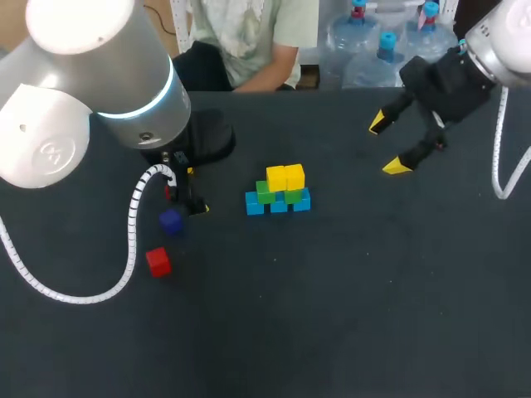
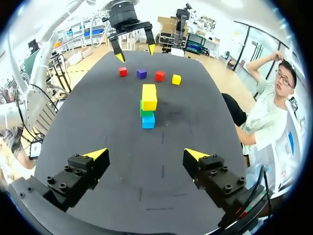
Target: Place the blue cubes, place green cubes on the blue cubes, place the yellow cubes on the green cubes, then place the red cubes on the yellow cubes, and place purple cube on the red cubes.
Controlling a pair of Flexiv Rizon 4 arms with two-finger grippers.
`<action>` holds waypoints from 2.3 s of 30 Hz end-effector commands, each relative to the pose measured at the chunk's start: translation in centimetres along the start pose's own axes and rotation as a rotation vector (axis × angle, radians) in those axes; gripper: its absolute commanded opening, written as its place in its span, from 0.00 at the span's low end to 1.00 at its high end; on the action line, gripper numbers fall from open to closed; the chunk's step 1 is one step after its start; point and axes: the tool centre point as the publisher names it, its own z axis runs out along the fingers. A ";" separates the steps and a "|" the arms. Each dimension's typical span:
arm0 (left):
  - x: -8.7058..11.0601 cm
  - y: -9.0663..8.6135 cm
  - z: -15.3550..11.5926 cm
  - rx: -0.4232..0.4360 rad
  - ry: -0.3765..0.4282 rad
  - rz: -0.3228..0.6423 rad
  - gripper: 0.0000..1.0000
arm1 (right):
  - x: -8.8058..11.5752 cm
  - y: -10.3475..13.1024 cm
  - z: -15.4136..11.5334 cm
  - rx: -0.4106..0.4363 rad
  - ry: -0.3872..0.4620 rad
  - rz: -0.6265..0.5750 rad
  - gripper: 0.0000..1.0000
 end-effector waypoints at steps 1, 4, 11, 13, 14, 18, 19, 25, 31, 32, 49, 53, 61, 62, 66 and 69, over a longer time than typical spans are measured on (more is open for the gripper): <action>0.1 0.1 0.0 0.003 -0.004 0.003 1.00 | 0.2 -0.1 -0.1 -0.003 -0.002 0.003 1.00; 0.1 0.1 0.0 0.003 -0.004 0.003 1.00 | 0.2 -0.1 -0.1 -0.003 -0.002 0.003 1.00; 0.1 0.1 0.0 0.003 -0.004 0.003 1.00 | 0.2 -0.1 -0.1 -0.003 -0.002 0.003 1.00; 0.1 0.1 0.0 0.003 -0.004 0.003 1.00 | 0.2 -0.1 -0.1 -0.003 -0.002 0.003 1.00; 0.1 0.1 0.0 0.003 -0.004 0.003 1.00 | 0.2 -0.1 -0.1 -0.003 -0.002 0.003 1.00; 0.1 0.1 0.0 0.003 -0.004 0.003 1.00 | 0.2 -0.1 -0.1 -0.003 -0.002 0.003 1.00; 0.1 0.1 0.0 0.003 -0.004 0.003 1.00 | 0.2 -0.1 -0.1 -0.003 -0.002 0.003 1.00; 0.3 2.7 0.6 -0.019 0.084 0.021 1.00 | 0.2 -0.1 -0.1 -0.003 -0.002 0.003 1.00; -0.4 5.5 1.5 -0.021 0.108 0.049 1.00 | 0.2 -0.1 -0.1 -0.003 -0.002 0.003 1.00; -0.5 5.8 1.8 -0.016 0.109 0.050 1.00 | 0.2 -0.1 -0.1 -0.003 -0.002 0.003 1.00; 1.9 8.2 4.4 0.125 0.058 0.036 1.00 | 0.2 -0.1 -0.1 -0.003 -0.002 0.003 1.00; 2.5 8.7 5.2 0.167 0.089 0.051 1.00 | 0.2 -0.1 -0.1 -0.003 -0.002 0.003 1.00; 2.3 9.8 6.9 0.181 0.100 0.063 1.00 | 0.2 -0.1 -0.1 -0.003 -0.002 0.003 1.00; 2.3 9.9 7.1 0.182 0.100 0.063 1.00 | 0.2 -0.1 -0.1 -0.003 -0.002 0.003 1.00; 2.3 10.1 7.6 0.196 0.103 0.062 1.00 | 0.2 -0.1 -0.1 -0.003 -0.002 0.003 1.00; 2.7 10.1 8.0 0.213 0.114 0.061 1.00 | 0.2 -0.1 -0.1 -0.003 -0.002 0.003 1.00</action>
